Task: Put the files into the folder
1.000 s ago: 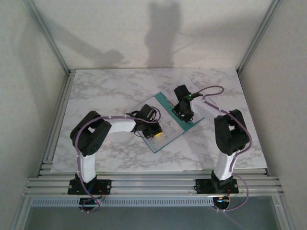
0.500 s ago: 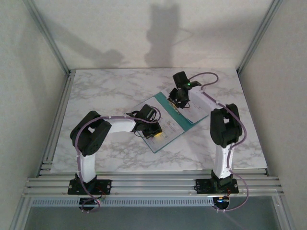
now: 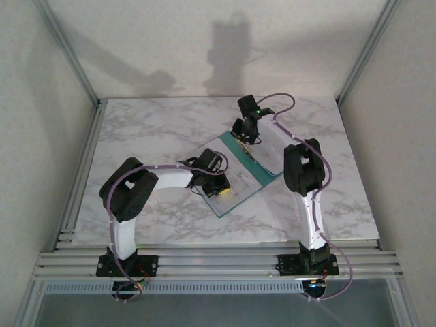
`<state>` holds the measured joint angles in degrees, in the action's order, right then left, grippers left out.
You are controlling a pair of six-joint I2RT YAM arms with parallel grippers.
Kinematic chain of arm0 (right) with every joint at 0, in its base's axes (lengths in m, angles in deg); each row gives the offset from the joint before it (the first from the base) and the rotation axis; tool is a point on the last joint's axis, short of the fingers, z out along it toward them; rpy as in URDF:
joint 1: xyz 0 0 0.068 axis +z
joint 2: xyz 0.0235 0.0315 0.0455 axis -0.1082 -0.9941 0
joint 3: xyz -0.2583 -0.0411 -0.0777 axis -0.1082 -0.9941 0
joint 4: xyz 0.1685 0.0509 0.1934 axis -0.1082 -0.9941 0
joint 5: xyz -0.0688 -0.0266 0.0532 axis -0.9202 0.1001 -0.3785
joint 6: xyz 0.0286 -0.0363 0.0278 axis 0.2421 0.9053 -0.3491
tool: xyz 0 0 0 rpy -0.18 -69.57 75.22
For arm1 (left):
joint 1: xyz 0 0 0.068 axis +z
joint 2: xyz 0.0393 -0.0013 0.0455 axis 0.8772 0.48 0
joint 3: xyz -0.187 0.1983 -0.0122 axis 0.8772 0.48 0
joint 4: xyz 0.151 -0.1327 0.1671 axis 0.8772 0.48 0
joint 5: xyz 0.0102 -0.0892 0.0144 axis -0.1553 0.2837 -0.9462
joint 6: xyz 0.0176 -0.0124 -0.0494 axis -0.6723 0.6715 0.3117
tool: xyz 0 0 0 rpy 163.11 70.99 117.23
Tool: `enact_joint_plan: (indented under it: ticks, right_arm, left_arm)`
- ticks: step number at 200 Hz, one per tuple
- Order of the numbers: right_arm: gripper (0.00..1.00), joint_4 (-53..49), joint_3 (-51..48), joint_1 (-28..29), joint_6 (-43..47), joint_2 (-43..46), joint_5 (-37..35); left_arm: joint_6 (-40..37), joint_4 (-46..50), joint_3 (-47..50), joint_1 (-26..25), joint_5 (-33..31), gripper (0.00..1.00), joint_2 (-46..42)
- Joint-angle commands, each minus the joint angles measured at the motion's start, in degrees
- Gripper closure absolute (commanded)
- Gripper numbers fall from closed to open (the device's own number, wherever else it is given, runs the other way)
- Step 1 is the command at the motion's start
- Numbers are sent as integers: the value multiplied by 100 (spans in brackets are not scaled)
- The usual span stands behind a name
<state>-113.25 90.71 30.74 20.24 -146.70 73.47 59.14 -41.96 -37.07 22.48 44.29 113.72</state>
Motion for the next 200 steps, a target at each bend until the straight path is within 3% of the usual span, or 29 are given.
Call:
enact_joint_plan:
  ticks: [1,32,107,200]
  right_arm:
    - [91,-343,657,19,414,-410,-156]
    - [93,-1030,1537,23,728,-1035,-238]
    - [94,-1370,2170,17,1419,-1385,-423]
    - [83,-2136,3087,42,2395,-1960,-543]
  left_arm:
    - [-33,271,124,95,-339,90,231]
    - [-18,255,150,95,-337,90,220]
    - [-12,221,177,93,-329,90,247]
    - [-7,238,133,68,-302,90,310]
